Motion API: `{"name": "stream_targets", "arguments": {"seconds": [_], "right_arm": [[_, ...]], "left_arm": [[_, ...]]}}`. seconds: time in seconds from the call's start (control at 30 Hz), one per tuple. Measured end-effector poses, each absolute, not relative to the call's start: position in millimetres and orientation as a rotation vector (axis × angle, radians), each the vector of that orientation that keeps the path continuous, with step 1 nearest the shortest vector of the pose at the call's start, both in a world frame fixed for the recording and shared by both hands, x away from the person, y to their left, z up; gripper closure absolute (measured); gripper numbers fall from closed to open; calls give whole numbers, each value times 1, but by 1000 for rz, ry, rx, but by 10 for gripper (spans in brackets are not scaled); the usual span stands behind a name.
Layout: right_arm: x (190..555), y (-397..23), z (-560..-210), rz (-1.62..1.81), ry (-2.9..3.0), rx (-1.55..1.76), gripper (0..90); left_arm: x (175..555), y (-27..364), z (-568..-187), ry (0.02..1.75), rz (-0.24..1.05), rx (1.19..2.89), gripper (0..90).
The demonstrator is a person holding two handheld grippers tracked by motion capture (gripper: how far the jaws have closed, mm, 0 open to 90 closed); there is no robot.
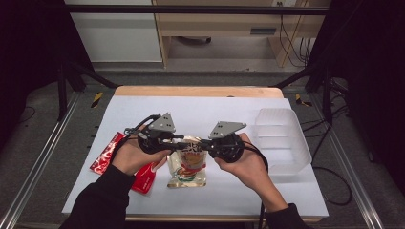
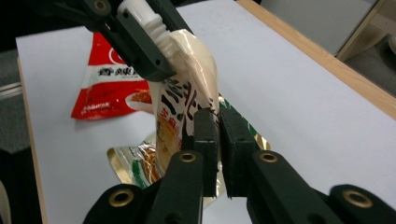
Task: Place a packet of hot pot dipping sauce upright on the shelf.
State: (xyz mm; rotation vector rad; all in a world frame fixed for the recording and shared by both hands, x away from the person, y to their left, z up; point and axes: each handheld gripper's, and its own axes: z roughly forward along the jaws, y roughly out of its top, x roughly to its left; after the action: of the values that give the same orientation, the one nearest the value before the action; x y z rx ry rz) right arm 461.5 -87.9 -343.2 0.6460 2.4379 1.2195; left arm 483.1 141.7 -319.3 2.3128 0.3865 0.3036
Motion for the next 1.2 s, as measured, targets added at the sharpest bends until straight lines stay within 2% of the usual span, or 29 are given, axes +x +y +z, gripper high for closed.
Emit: {"name": "stream_targets", "arguments": {"seconds": [0.1, 0.13, 0.2, 0.43, 0.7, 0.73, 0.9, 1.1, 1.13, 1.2], "right_arm": [[465, -87, -338, 1157, 2464, 600, 798], [468, -86, -333, 1113, 2477, 578, 734], [469, -85, -329, 1090, 2479, 557, 703], [478, -76, -313, 913, 2550, 404, 403], [491, -63, -309, 784, 2655, 302, 242], [493, -61, -308, 778, 2676, 292, 247], [499, -57, -310, 791, 2732, 245, 477], [500, -53, -312, 809, 2772, 229, 647], [500, -51, -311, 816, 2772, 217, 710], [500, -51, -311, 818, 2776, 224, 738]], "left_arm": [[484, 140, -317, 368, 311, 2335, 736], [485, 139, -317, 363, 309, 2343, 736], [486, 138, -318, 353, 314, 2354, 736], [488, 139, -319, 333, 320, 2354, 736], [489, 136, -321, 309, 307, 2352, 737], [490, 136, -321, 305, 305, 2351, 737], [489, 138, -321, 304, 306, 2346, 736], [488, 140, -320, 301, 305, 2335, 736], [487, 140, -319, 302, 309, 2334, 736], [487, 139, -319, 301, 306, 2327, 736]]}}
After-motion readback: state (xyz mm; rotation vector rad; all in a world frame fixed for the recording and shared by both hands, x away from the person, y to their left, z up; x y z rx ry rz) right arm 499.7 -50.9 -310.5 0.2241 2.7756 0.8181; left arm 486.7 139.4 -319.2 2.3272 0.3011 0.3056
